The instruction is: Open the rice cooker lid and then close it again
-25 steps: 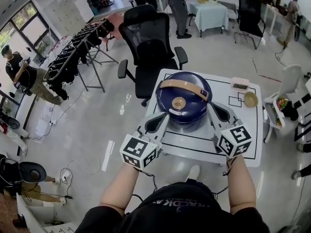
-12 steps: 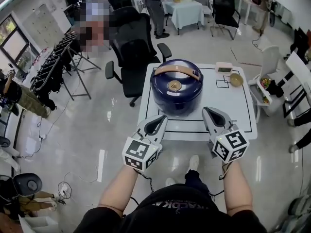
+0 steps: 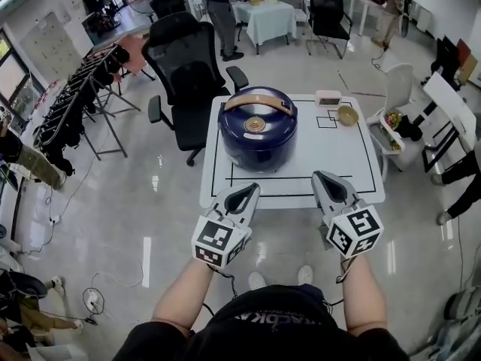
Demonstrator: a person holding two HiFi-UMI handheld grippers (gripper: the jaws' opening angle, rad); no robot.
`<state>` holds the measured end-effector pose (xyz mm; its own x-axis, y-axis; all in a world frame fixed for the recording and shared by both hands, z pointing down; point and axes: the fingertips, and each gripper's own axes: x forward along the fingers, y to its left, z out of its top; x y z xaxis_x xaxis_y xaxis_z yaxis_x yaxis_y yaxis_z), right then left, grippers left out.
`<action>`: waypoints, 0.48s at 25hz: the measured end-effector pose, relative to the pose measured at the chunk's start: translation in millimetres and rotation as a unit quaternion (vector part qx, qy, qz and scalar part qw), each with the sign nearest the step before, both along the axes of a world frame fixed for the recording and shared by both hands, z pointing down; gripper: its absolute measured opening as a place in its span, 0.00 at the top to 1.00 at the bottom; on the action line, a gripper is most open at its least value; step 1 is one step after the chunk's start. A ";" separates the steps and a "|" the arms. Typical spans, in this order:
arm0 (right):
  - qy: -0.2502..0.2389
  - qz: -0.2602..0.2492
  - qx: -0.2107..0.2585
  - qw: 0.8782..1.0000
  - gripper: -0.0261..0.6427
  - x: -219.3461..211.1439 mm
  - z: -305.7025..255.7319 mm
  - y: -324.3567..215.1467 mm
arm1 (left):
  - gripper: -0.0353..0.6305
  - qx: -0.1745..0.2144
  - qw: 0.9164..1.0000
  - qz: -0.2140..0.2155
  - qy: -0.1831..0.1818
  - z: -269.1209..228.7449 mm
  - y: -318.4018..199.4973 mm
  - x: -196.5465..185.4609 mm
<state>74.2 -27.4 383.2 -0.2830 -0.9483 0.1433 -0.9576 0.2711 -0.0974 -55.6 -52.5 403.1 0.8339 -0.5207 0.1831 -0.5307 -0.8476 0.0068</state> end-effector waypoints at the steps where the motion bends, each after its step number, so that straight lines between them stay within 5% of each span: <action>1: 0.001 -0.002 0.001 1.000 0.96 1.5 -0.7 1.3 | 0.94 0.001 1.000 -0.002 0.001 -0.6 1.2 1.4; 12: -0.005 -0.049 0.011 0.999 0.96 34.0 -12.1 19.0 | 0.94 0.001 0.999 -0.052 0.000 -8.2 27.4 42.0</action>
